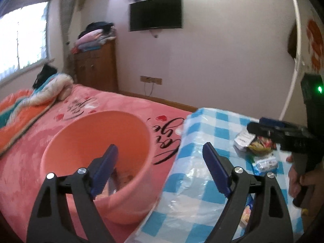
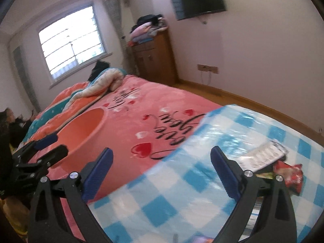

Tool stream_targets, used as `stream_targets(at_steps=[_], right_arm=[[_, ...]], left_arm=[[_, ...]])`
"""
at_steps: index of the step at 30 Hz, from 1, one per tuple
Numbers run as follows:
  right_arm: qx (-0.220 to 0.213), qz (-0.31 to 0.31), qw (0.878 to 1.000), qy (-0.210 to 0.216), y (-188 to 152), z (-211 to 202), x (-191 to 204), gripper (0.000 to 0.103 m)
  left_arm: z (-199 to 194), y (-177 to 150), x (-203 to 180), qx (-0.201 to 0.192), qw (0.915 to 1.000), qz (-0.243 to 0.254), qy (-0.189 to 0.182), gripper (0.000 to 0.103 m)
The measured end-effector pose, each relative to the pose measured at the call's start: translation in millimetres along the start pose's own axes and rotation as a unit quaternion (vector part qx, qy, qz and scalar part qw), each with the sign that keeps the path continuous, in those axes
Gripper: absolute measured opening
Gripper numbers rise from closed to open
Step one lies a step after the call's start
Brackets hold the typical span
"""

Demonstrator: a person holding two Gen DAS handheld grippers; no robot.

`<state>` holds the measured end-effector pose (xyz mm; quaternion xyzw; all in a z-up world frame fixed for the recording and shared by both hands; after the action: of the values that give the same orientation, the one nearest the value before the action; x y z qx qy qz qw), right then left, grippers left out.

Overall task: Collect trash
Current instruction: 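Move both open tools back over the table toward the remaining trash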

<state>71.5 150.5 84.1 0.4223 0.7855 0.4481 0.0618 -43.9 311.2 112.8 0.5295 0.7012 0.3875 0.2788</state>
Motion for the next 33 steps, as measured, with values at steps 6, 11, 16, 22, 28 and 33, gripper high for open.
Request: stream_targets(at_steps=[6, 11, 16, 22, 28, 33], right_arm=[[-0.035, 0.067, 0.996, -0.04, 0.4, -40.2, -69.3, 0.095], [-0.063, 0.109, 0.987, -0.099, -18.8, -85.2, -104.7, 0.095], [-0.033, 0.12, 0.98, -0.153, -66.3, -115.2, -121.9, 0.096], [-0.004, 0.139, 0.975, -0.173, -124.1, -138.4, -114.6, 0.096], [0.031, 0.18, 0.971, -0.155, -179.4, -140.0, -100.2, 0.096], [0.058, 0.172, 0.974, -0.135, -201.3, -133.1, -76.7, 0.096]], left_arm=[[-0.9, 15.6, -56.2, -0.022, 0.9966, 0.056, -0.057, 0.086], [-7.5, -1.8, -93.3, -0.025, 0.989, 0.089, -0.116, 0.086], [-20.1, -27.7, -120.7, -0.006, 0.9811, 0.09, -0.171, 0.086], [-34.5, -67.6, -144.9, 0.03, 0.9699, 0.12, -0.209, 0.086], [-42.5, -121.9, -165.6, 0.073, 0.9536, 0.164, -0.242, 0.086], [-42.0, -155.3, -177.3, 0.09, 0.9409, 0.192, -0.264, 0.086]])
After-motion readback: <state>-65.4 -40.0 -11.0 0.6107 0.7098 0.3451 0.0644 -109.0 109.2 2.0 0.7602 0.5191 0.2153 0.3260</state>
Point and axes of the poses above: each gripper's, at about its wrist camera, not at the fingertips, and z roughly the way its jaws point, x to its left, y to its top, the point moved 10 cm from there along z, roughly the way its jaws point, and after that the axes turned 1 degree about x, right-handed, at the moved point
